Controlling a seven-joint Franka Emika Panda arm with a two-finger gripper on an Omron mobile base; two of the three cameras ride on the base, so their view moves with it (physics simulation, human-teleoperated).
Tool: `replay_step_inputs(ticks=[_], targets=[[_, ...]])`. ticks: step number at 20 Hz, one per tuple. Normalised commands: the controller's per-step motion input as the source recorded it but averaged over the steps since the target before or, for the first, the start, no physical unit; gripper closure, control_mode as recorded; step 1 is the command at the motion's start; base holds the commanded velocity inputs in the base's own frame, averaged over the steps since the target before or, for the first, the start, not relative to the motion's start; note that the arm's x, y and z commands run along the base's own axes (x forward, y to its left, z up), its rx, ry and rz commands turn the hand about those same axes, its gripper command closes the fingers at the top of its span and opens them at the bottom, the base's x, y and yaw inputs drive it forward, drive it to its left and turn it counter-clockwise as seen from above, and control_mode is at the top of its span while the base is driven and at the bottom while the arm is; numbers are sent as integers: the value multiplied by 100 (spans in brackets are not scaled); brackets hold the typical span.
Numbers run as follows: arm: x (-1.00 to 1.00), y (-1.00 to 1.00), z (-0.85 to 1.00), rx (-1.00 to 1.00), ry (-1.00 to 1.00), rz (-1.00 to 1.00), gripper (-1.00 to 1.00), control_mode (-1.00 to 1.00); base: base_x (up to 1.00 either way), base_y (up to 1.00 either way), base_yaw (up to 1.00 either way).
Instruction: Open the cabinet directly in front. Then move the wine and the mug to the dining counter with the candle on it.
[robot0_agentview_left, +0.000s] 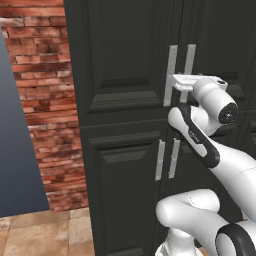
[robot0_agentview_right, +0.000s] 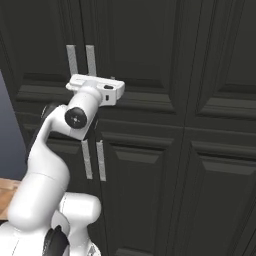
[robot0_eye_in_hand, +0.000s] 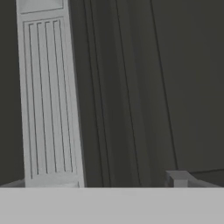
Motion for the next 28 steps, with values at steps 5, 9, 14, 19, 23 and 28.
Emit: replay_step_inputs(ticks=[5, 9, 14, 19, 23, 28], targets=[[62, 0, 0, 0, 4, 0, 100, -100, 0, 0, 0], [49, 0, 0, 0, 1, 0, 100, -100, 0, 0, 0], [7, 3, 0, 0, 0, 0, 100, -100, 0, 0, 0], [-1, 38, -3, -3, 0, 3, 100, -100, 0, 0, 0], [0, 41, 0, -4, 0, 4, 100, -100, 0, 0, 0], [16, 0, 0, 0, 2, 5, 100, -100, 0, 0, 0]])
